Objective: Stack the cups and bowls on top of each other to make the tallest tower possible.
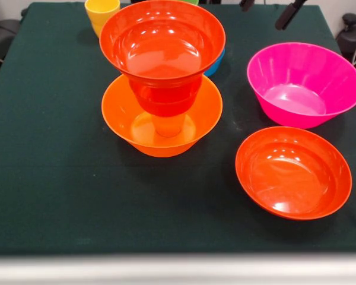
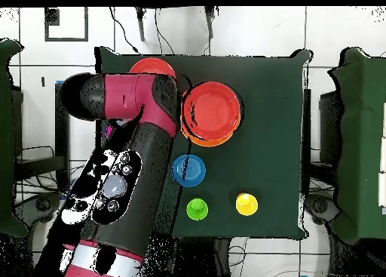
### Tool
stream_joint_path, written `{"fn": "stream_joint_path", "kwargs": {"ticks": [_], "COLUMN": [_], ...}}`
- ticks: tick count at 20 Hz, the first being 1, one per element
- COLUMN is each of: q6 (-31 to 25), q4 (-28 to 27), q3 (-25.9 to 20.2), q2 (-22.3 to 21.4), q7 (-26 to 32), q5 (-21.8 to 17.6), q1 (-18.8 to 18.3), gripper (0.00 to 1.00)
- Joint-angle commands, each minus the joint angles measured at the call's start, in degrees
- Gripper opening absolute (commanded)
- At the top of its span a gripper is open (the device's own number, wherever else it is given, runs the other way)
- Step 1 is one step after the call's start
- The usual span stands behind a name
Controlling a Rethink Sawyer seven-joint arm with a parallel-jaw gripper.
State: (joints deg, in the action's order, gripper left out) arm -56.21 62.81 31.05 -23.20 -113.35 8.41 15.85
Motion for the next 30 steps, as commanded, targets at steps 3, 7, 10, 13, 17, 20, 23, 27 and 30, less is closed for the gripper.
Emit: {"fn": "stream_joint_path", "kwargs": {"ticks": [3, 7, 10, 13, 17, 20, 23, 27, 30], "q6": [5.06, 5.36, 5.81, 5.47, 5.34, 4.96, 4.79, 4.38, 4.15], "q4": [7.59, 8.33, 8.80, 8.71, 9.06, 9.36, 9.61, 10.24, 11.02], "q3": [-6.79, -6.48, -6.53, -6.40, -6.30, -6.49, -6.47, -6.80, -6.87], "q2": [3.28, 3.34, 3.53, 3.57, 3.46, 3.33, 3.28, 3.34, 3.23], "q7": [-11.73, -12.55, -13.07, -13.03, -13.01, -13.19, -13.48, -14.34, -14.81], "q5": [0.73, 0.96, 1.28, 1.42, 1.63, 2.25, 2.75, 4.03, 4.96], "q1": [1.10, 1.84, 2.11, 2.09, 2.11, 2.06, 2.22, 2.22, 2.33], "gripper": [1.00, 1.00, 1.00, 1.00, 1.00, 1.00, 1.00, 1.00, 1.00]}}
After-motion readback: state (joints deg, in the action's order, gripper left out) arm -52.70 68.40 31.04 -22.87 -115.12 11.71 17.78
